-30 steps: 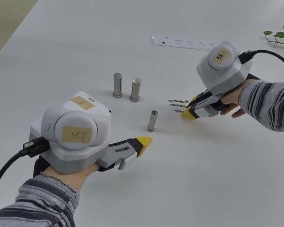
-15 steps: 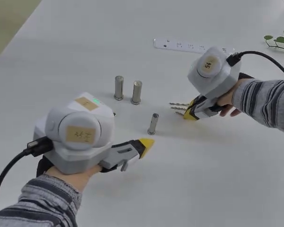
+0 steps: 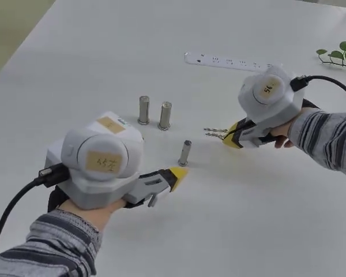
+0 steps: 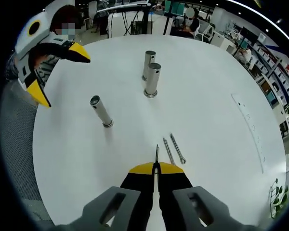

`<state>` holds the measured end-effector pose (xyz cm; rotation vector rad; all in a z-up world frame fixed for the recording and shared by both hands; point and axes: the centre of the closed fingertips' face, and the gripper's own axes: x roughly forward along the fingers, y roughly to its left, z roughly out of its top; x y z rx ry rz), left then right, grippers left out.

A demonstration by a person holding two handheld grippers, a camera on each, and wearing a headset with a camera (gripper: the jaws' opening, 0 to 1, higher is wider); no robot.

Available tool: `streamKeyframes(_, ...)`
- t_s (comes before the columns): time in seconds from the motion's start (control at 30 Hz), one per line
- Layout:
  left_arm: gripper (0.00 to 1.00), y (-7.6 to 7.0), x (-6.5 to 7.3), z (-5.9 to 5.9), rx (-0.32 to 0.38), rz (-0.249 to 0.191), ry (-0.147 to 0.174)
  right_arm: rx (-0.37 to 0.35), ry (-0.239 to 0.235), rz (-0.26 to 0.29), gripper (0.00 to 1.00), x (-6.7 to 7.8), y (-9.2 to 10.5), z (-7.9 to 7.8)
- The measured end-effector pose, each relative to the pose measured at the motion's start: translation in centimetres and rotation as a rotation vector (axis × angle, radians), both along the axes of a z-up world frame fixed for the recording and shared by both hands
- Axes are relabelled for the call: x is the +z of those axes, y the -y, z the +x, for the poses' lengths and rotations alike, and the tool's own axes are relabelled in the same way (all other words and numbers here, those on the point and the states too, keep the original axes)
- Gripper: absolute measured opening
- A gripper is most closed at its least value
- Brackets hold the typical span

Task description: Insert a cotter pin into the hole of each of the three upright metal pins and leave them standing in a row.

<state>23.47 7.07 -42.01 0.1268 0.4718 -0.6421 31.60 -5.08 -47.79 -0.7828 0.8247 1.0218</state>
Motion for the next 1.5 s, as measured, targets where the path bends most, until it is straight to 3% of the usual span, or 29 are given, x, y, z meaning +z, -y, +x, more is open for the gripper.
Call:
streamKeyframes(0.2,0.46,0.4,0.2,-0.2,-0.016,-0.017,-0.007,0.110,0.067,0.038,0.00,1.9,-1.6,-2.6)
streamKeyframes(0.57,0.36,1.7,0.5,-1.0,-0.069,-0.065,-0.018,0.240,0.124,0.045,0.00,3.7,-3.5,-6.8)
streamKeyframes(0.9,0.19,3.7,0.7,-2.4,-0.137,-0.179,-0.092,0.355,0.144,0.058,0.00,4.3,-5.1,-9.9)
streamKeyframes(1.2,0.13,4.5,0.2,-3.0,-0.161,-0.216,-0.138,0.420,0.161,0.077,0.00,4.6,-6.2,-11.4)
streamKeyframes(1.4,0.02,4.8,0.5,-3.2,-0.159,-0.284,-0.169,0.437,0.166,0.101,0.00,5.1,-6.7,-12.0)
streamKeyframes(1.5,0.02,4.9,0.5,-3.3,-0.162,-0.281,-0.172,0.441,0.173,0.103,0.00,5.3,-6.8,-12.1)
